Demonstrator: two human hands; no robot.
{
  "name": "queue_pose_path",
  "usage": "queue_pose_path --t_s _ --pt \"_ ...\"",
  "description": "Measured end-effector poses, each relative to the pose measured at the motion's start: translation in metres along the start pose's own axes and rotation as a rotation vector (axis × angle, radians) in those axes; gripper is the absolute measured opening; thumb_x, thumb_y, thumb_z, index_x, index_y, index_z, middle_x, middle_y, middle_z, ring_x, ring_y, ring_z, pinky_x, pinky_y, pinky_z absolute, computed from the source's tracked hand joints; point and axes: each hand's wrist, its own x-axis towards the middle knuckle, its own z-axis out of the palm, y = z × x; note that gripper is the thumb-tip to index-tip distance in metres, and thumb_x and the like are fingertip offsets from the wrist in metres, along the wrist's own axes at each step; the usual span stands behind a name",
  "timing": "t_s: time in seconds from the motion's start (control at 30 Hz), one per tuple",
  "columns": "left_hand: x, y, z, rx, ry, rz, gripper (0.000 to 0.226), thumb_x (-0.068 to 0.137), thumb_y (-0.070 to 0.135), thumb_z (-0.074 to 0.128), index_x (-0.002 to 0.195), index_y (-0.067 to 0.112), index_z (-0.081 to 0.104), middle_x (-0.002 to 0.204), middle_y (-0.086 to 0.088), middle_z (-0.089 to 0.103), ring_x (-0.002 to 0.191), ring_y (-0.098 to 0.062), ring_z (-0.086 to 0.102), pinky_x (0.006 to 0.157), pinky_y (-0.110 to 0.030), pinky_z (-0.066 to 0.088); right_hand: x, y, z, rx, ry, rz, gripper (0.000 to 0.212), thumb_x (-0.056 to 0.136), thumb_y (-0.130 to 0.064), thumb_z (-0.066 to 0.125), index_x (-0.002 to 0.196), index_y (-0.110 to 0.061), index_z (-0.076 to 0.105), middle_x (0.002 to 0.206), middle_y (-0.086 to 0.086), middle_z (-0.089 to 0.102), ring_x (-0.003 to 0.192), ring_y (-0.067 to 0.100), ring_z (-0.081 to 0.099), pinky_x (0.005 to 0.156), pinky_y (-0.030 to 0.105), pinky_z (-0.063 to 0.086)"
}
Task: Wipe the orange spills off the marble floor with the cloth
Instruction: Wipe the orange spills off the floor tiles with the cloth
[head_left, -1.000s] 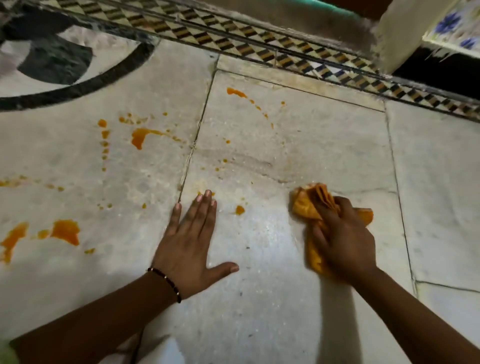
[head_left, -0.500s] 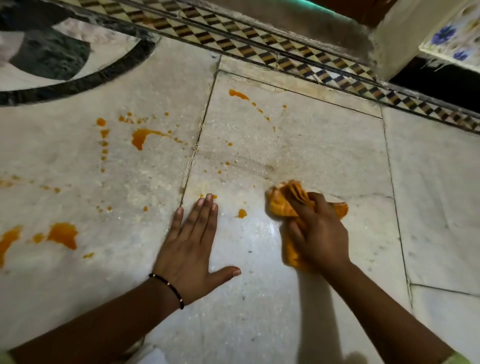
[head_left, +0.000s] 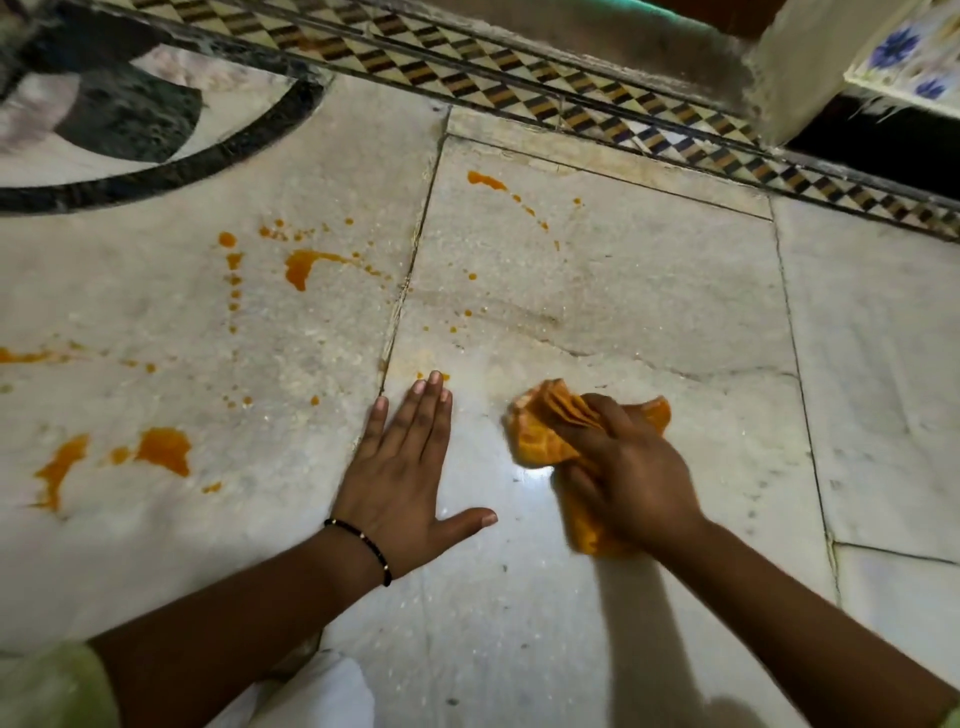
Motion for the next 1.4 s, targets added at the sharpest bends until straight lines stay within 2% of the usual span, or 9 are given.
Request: queue_pose_path --t_s 0.2,0.47,0.6,0.77,0.93,1.07,1.2,1.33,1.4 --pt "-0.001 0.001 -0.001 0.018 -0.009 -0.001 0.11 0.078 0.084 0.021 0.149 0.0 0.015 0.158 -0.015 0.01 0.146 -0.027 0.01 0.115 -0.048 0.006 0.069 0.013 -0.001 -0.058 0.073 0.412 0.047 0.087 -0.035 0.056 0.134 -0.031 0.05 0.122 0.011 0.046 0.096 0.037 0.055 0.067 0.038 0.046" --pt "0.0 0.001 0.0 0.034 -0.002 -0.001 0.108 0.078 0.083 0.022 0.149 0.001 0.017 0.158 -0.016 0.012 0.145 -0.027 0.012 0.116 -0.047 0.005 -0.023 -0.038 0.018 -0.06 0.09 0.183 0.053 0.08 -0.041 0.049 0.131 -0.026 0.054 0.128 0.01 0.052 0.099 0.035 0.054 0.076 0.042 0.049" --pt "-0.004 -0.004 0.003 0.019 0.02 0.001 0.107 0.079 0.083 0.022 0.149 0.002 0.015 0.158 -0.014 0.01 0.146 -0.024 0.008 0.116 -0.046 0.003 -0.044 0.013 0.01 -0.013 0.168 0.359 0.056 0.085 -0.039 0.048 0.138 -0.023 0.046 0.126 0.015 0.05 0.094 0.035 0.056 0.064 0.033 0.046" --pt "0.021 -0.011 -0.017 0.025 0.067 0.093 0.098 0.084 0.077 0.014 0.151 0.006 0.003 0.159 -0.009 -0.002 0.146 -0.02 -0.001 0.116 -0.044 -0.001 0.061 0.053 0.007 -0.082 0.274 0.656 0.053 0.089 -0.037 0.046 0.14 -0.023 0.039 0.12 0.02 0.046 0.093 0.041 0.054 0.079 0.043 0.041" --pt "0.103 0.016 -0.034 0.117 0.047 0.25 0.097 0.078 0.075 0.002 0.147 0.009 -0.017 0.157 -0.009 -0.02 0.145 -0.021 -0.016 0.116 -0.043 -0.01 0.09 0.034 0.009 -0.054 0.218 0.34 0.053 0.09 -0.04 0.047 0.142 -0.035 0.038 0.132 0.015 0.046 0.107 0.037 0.049 0.082 0.041 0.043" --pt "0.143 0.048 -0.02 0.019 -0.032 0.111 0.098 0.083 0.075 0.013 0.148 0.007 -0.016 0.156 -0.01 -0.023 0.144 -0.022 -0.018 0.117 -0.045 -0.01 0.038 0.073 0.004 0.022 0.196 0.061 0.048 0.086 -0.044 0.045 0.133 -0.035 0.052 0.132 0.014 0.053 0.113 0.034 0.053 0.081 0.039 0.049" --pt "0.14 0.054 -0.004 0.037 0.013 0.138 0.098 0.083 0.076 0.007 0.147 0.006 -0.017 0.156 -0.011 -0.022 0.143 -0.022 -0.021 0.116 -0.05 -0.01 0.066 0.112 0.003 -0.03 0.277 0.309 0.048 0.087 -0.044 0.045 0.132 -0.031 0.053 0.131 0.013 0.05 0.107 0.035 0.054 0.072 0.037 0.046" --pt "0.14 0.053 -0.004 -0.011 0.039 0.137 0.098 0.084 0.076 0.011 0.148 0.006 -0.014 0.157 -0.011 -0.02 0.143 -0.023 -0.021 0.116 -0.05 -0.009 0.16 0.117 -0.002 -0.03 0.38 0.68 0.045 0.091 -0.038 0.046 0.135 -0.028 0.048 0.127 0.016 0.046 0.106 0.039 0.051 0.084 0.043 0.042" --pt "0.141 0.054 -0.003 -0.001 0.053 0.137 0.097 0.085 0.075 0.012 0.147 0.007 -0.015 0.156 -0.012 -0.021 0.143 -0.023 -0.021 0.115 -0.05 -0.01 0.202 0.104 -0.001 -0.049 0.333 0.656 0.045 0.092 -0.039 0.045 0.136 -0.032 0.045 0.132 0.013 0.043 0.111 0.038 0.047 0.086 0.043 0.041"
